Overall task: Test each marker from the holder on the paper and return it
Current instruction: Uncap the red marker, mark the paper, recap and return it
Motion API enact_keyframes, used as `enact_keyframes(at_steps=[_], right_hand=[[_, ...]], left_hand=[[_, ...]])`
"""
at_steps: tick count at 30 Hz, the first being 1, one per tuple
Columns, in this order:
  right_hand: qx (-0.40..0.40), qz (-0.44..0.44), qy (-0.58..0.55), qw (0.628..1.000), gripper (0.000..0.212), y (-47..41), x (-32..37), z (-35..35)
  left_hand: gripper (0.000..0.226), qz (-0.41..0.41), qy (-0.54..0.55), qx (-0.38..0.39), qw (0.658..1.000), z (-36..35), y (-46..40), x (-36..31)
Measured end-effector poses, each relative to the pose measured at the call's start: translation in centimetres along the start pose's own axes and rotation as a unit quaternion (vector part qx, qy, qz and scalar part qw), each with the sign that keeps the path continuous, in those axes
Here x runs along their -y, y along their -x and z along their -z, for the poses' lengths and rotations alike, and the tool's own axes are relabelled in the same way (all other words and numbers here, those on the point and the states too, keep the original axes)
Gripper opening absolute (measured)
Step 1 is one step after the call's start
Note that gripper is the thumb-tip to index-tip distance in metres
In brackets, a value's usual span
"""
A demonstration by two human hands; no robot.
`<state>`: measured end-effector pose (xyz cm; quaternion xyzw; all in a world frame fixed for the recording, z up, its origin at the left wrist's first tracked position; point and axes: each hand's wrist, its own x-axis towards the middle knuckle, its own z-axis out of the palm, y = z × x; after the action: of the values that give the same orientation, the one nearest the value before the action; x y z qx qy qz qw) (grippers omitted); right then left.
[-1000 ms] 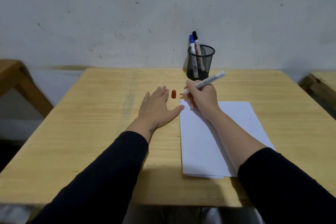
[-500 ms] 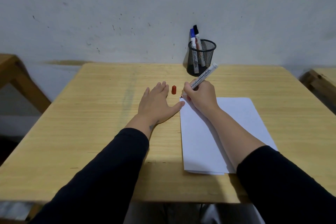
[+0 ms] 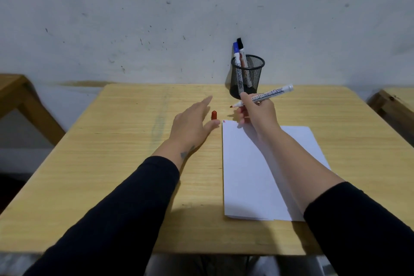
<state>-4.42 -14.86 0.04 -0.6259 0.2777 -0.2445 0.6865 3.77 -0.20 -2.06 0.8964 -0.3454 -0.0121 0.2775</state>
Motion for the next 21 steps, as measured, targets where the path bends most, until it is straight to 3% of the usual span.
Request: enact_keyframes(at_steps=[3,5,7,8,10,12,14,17,21], right_hand=[[0.013,-0.005,0.026,1.0,0.02,-0.3,1.5,1.0],[0.011,-0.02,0.006,1.0,0.009,-0.7,1.8,1.6],[0.01,-0.03,-0.033,0.999,0.013,-0.8,1.8,2.1],[0.008,-0.038,-0.059,0.998,0.02,-0.8,1.8,2.3],[0.013,-0.046,-0.12,0.992,0.023,-0.5,2.3,2.4],[0.035,-0.035,-0.173,0.984,0.017,-0.3,3.2,2.3],[0.058,-0.014,-0.193,0.979,0.015,-0.2,4.0,2.2],[0.069,0.003,-0.203,0.977,0.014,0.0,5.0,2.1],[0.081,0.015,-0.206,0.975,0.014,0.3,5.5,1.9]], left_hand=[[0.047,-0.08,-0.046,-0.037,0.995,1.0,-0.8,-0.4],[0.038,-0.095,-0.082,0.002,0.992,1.1,-1.5,-0.5],[0.028,-0.085,-0.086,0.035,0.992,1.1,-2.0,-0.7],[0.023,-0.071,-0.055,0.027,0.996,1.1,-2.2,-0.9],[0.015,-0.005,0.121,-0.026,0.992,1.2,-2.4,-1.6],[0.013,0.06,0.349,-0.056,0.933,1.9,-2.6,-3.0],[0.012,0.073,0.472,-0.054,0.877,2.5,-3.1,-3.9],[0.012,0.059,0.522,-0.054,0.849,3.0,-3.5,-4.4],[0.01,0.039,0.541,-0.042,0.839,3.3,-3.4,-5.3]])
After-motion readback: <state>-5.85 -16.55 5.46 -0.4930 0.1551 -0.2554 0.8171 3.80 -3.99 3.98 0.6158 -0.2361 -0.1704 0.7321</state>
